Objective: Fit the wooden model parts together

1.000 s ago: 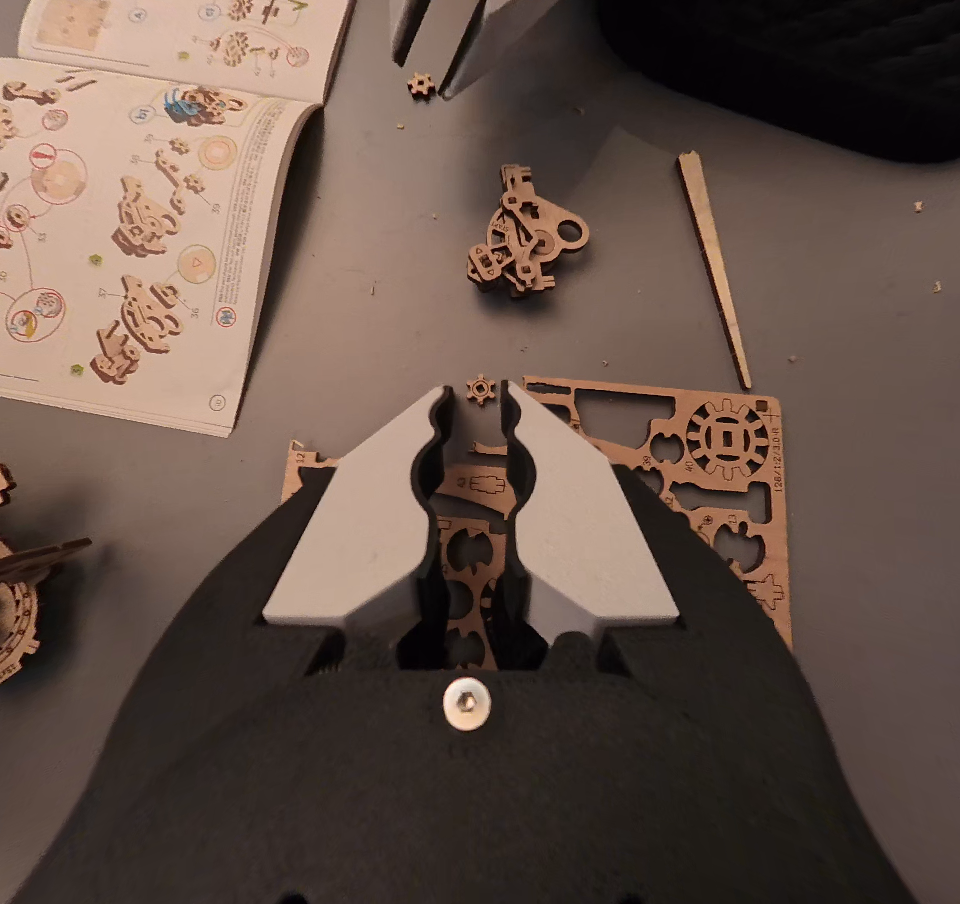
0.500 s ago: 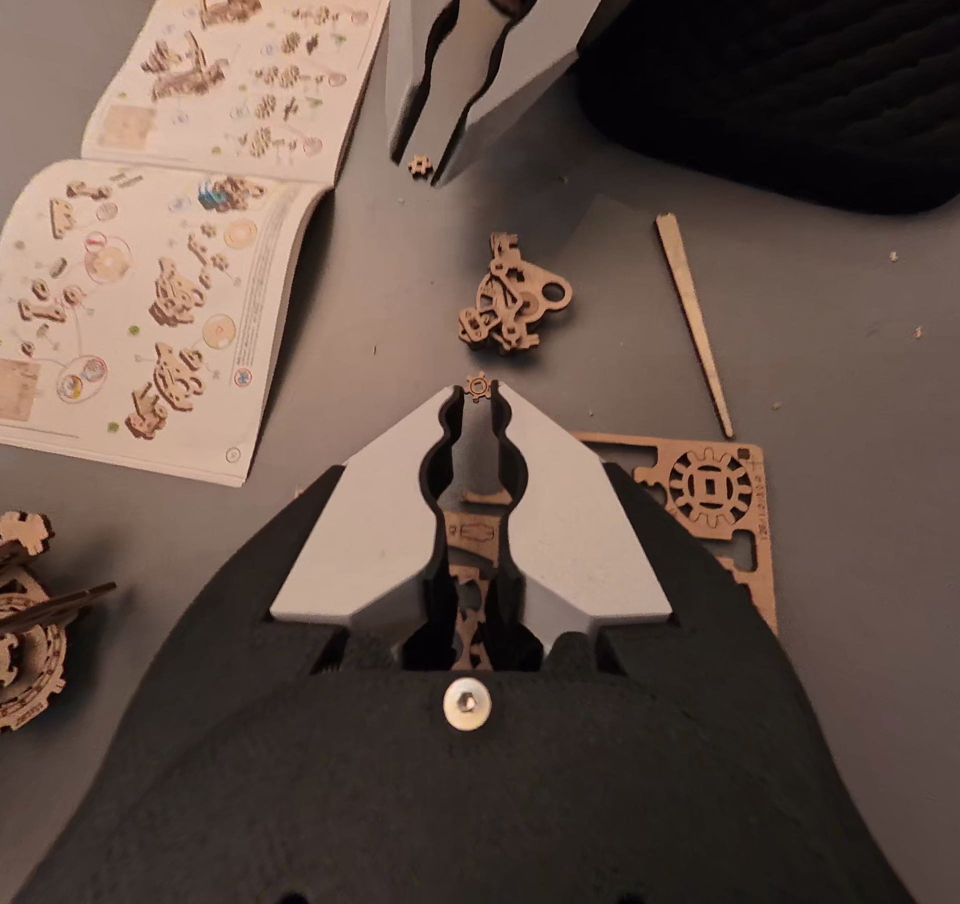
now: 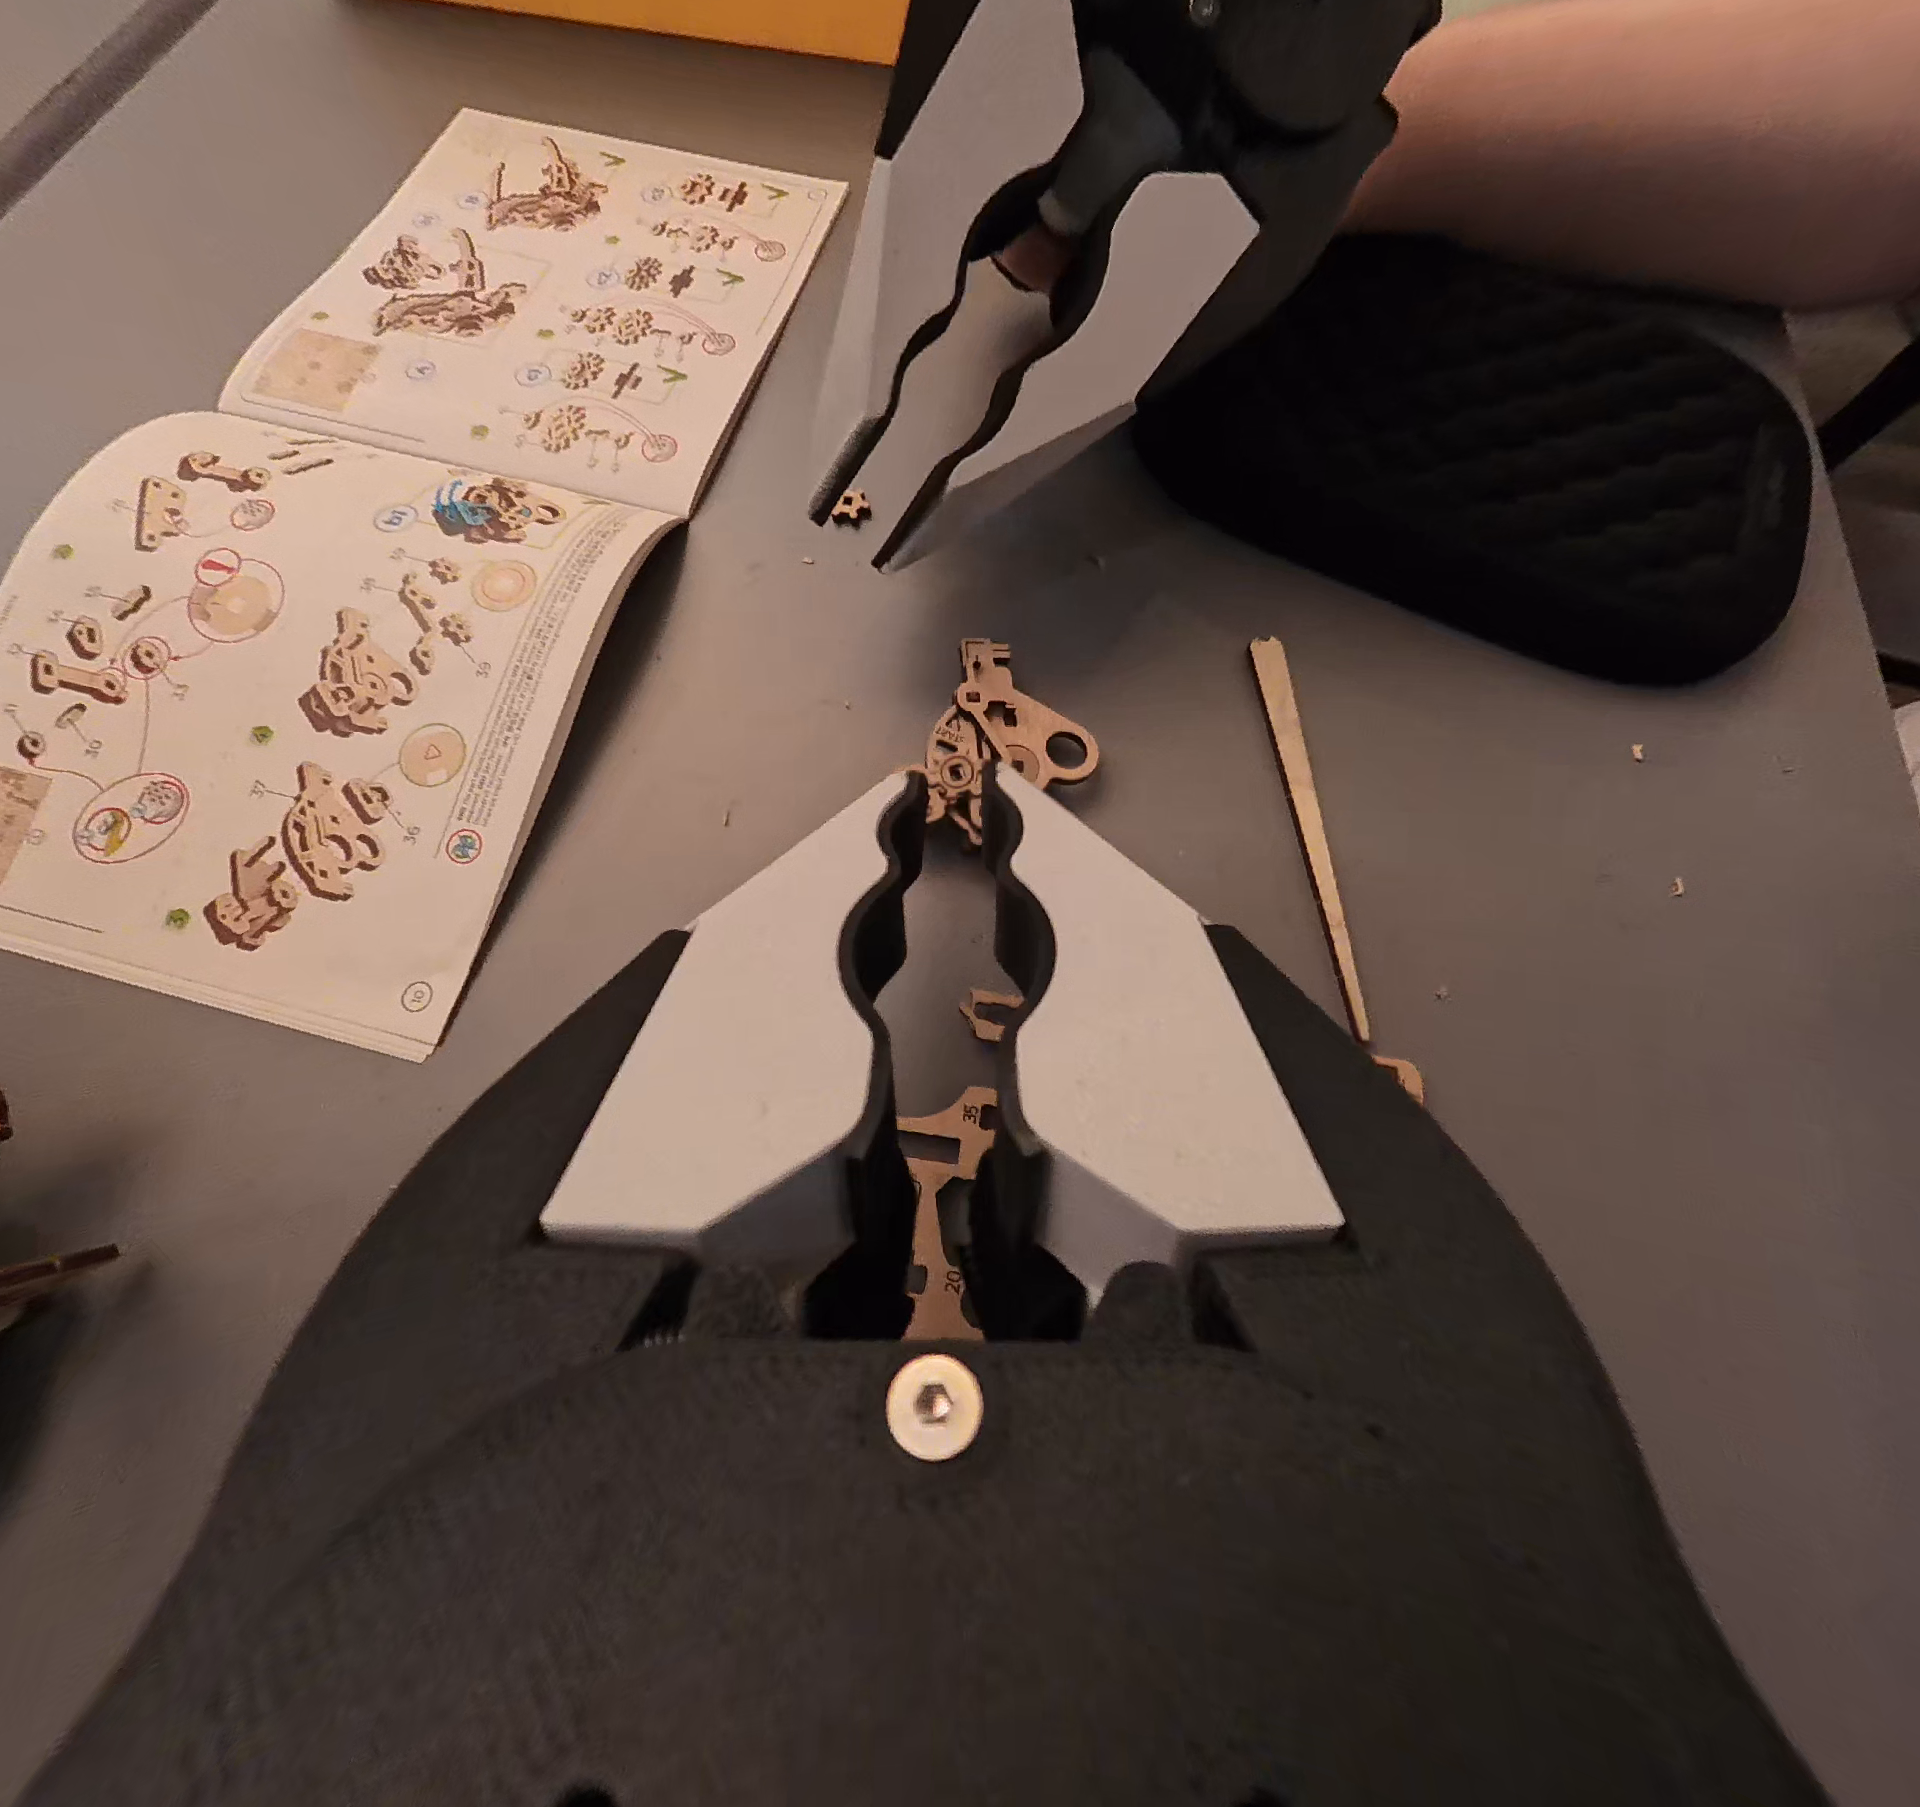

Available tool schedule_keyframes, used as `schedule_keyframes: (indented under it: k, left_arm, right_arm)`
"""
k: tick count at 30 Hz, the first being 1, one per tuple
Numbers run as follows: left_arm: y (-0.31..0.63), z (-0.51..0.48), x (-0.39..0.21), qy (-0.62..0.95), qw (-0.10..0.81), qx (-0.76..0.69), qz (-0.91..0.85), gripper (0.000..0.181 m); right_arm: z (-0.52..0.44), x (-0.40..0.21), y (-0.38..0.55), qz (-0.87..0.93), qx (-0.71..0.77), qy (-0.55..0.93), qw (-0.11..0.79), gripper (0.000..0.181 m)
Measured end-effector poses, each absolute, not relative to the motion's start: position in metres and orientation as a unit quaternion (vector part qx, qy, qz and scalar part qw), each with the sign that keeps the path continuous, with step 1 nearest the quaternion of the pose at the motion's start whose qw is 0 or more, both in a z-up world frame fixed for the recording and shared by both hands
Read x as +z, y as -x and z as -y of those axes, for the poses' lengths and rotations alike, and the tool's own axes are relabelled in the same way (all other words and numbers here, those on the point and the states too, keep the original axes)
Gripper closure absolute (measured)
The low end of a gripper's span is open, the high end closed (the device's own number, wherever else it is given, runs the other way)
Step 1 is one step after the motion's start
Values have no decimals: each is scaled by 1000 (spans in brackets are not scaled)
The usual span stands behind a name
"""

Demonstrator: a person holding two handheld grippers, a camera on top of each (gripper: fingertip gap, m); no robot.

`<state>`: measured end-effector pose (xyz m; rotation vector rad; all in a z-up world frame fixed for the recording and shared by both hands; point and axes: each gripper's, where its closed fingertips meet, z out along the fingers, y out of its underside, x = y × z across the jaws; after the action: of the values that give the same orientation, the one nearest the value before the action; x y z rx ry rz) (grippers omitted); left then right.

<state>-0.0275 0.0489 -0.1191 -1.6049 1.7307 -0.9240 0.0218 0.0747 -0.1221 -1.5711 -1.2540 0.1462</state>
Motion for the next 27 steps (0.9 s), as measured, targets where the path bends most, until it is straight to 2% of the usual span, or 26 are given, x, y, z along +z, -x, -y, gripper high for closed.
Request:
schedule_keyframes:
  k: [27]
  left_arm:
    - [28,-51,-117,603,307,-344,-651,172]
  right_arm:
    - [-74,-127,-20,536,52,658,526,171]
